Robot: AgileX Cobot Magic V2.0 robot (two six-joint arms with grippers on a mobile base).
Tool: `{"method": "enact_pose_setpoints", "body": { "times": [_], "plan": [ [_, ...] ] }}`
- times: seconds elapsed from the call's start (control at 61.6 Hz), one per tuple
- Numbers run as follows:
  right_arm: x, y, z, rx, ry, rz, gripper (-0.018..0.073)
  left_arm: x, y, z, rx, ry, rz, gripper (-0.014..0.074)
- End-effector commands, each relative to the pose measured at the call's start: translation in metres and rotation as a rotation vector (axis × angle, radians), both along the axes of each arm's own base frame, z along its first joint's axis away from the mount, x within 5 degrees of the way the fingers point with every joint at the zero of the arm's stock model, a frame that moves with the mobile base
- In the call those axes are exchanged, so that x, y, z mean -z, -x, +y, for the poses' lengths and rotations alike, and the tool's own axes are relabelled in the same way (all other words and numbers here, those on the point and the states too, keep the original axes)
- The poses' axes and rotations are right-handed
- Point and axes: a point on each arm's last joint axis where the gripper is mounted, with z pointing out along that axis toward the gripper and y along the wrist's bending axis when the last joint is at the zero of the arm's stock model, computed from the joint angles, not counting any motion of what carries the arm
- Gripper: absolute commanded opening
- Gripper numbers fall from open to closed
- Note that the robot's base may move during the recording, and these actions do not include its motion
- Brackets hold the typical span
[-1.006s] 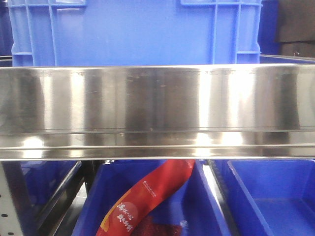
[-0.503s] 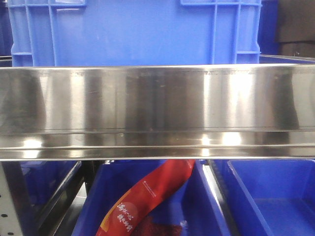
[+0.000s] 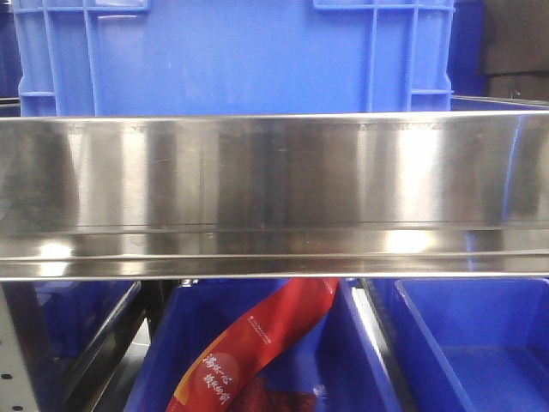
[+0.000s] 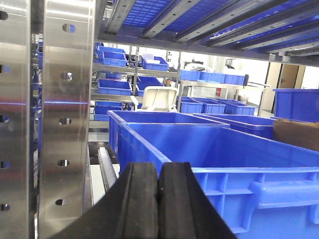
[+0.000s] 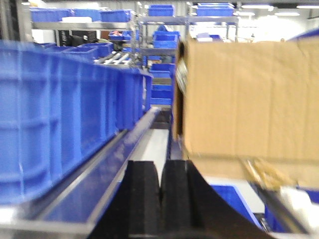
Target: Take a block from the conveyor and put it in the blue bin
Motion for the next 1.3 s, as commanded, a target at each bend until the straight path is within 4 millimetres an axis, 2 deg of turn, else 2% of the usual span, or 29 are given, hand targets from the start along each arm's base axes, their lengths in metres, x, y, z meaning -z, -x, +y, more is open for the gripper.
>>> {"method": "enact_pose_setpoints", "body": {
  "times": [0.0, 0.179, 0.373, 1.282],
  "plan": [
    [0.0114, 0.0041, -0.0003, 0.008, -0.003, -0.018, -0.0162, -0.0019, 0.0014, 0.0005, -0.001, 0.011, -0.022, -0.0111],
    [0.0214, 0.0058, 0.0002, -0.002, -0.063, 0.034, -0.0162, -0.0020, 0.0018, 0.0006, -0.001, 0.012, -0.023, -0.0111],
    [0.0172, 0.0063, 0.0000, 0.003, -0.033, -0.012, -0.0162, -0.0022, 0.0020, 0.0006, -0.001, 0.012, -0.026, -0.0111],
    [0.0178, 0.0062, 0.0000, 0.003, -0.031, -0.004, -0.0162, -0.0022, 0.0020, 0.0006, -0.001, 0.012, -0.026, -0.0111]
  ]
}}
